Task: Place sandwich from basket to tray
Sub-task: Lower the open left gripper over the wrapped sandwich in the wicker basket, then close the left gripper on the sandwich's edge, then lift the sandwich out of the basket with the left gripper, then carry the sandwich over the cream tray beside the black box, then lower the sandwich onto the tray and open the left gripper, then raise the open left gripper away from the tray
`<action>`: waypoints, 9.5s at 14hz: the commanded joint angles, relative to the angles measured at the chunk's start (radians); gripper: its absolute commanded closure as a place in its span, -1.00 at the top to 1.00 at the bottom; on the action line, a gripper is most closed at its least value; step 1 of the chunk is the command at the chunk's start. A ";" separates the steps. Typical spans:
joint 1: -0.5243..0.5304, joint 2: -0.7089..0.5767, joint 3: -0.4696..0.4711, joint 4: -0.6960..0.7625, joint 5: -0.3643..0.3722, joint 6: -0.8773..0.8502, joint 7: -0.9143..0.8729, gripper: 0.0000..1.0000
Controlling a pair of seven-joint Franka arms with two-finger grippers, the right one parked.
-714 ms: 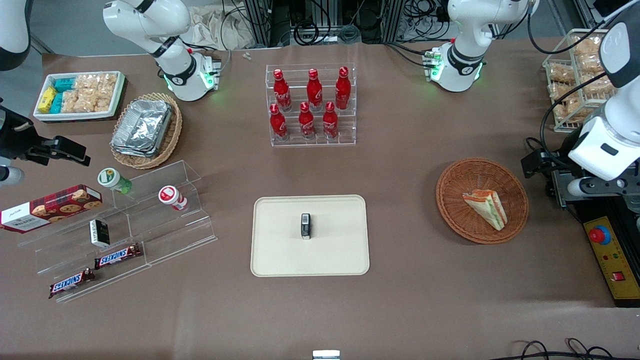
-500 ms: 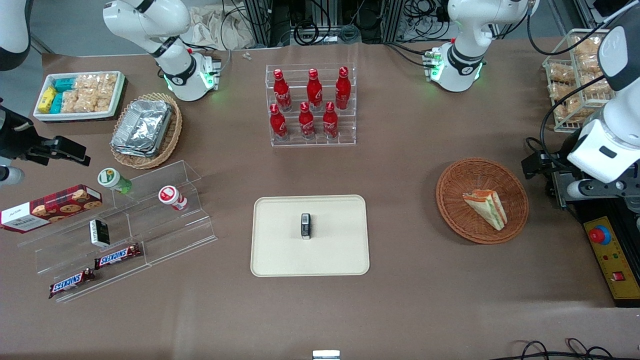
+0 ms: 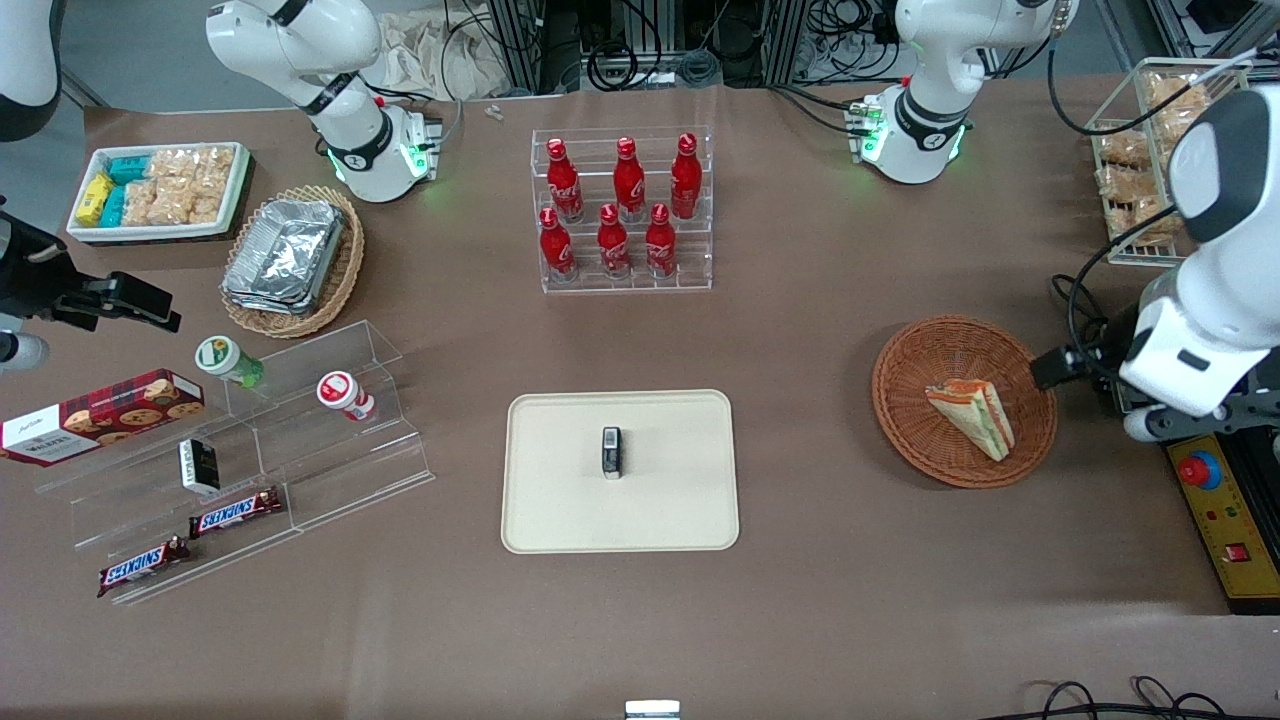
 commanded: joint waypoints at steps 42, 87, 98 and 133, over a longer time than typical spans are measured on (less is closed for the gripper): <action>-0.001 0.035 0.040 -0.671 0.002 0.791 -0.428 -0.86; -0.358 0.612 -0.242 0.190 0.159 0.511 -0.296 -0.94; -0.361 0.615 -0.242 0.187 0.153 0.540 -0.316 0.99; 0.255 -0.186 -0.236 -0.031 -0.048 -0.121 0.152 1.00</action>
